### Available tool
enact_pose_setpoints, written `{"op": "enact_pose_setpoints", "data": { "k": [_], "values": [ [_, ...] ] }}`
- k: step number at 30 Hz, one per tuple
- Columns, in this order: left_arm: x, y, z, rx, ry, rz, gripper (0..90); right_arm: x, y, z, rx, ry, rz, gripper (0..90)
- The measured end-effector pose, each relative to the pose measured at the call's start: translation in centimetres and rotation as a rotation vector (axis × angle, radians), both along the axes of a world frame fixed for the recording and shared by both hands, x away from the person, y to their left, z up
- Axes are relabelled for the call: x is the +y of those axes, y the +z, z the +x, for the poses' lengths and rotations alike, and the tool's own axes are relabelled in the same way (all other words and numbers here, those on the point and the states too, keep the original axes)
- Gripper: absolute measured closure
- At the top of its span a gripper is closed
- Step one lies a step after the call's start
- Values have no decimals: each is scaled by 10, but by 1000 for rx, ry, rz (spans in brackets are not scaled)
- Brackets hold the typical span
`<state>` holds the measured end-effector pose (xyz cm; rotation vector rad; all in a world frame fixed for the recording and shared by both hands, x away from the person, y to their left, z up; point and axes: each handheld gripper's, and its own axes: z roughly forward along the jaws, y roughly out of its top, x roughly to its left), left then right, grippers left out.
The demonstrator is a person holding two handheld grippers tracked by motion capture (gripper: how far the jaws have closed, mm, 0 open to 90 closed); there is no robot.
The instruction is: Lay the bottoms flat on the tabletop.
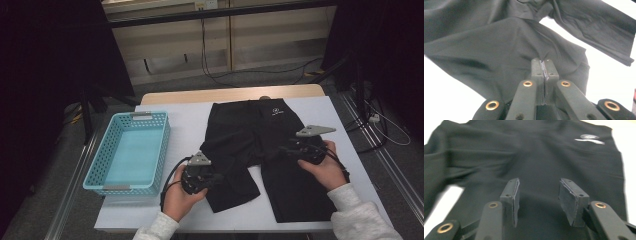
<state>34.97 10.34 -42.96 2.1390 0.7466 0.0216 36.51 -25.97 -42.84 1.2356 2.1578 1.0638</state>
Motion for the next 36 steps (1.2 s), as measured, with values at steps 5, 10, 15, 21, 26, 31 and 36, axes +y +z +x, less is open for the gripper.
{"op": "enact_pose_setpoints", "data": {
  "k": [5, 10, 15, 21, 26, 31, 36],
  "values": [
    [22, 5, -4, 28, 33, -23, 893, 37, -3, -3, 4, 109, -8, 501],
    [37, 7, -8, 50, 62, -40, 892, 71, -6, -4, 2, 220, -36, 539],
    [47, 8, -11, 49, 95, -45, 893, 100, -16, 2, 15, 305, -75, 594],
    [54, 7, -10, 61, 117, -45, 892, 120, -29, 10, 74, 334, -93, 670],
    [55, 8, -9, 62, 118, -54, 892, 109, -26, 17, 72, 321, -90, 878],
    [55, 6, -7, 67, 132, -55, 892, 87, -20, 25, 45, 205, -68, 811],
    [53, 4, -5, 66, 155, -45, 890, 87, -9, 12, 6, 230, -80, 663]
  ]
}}
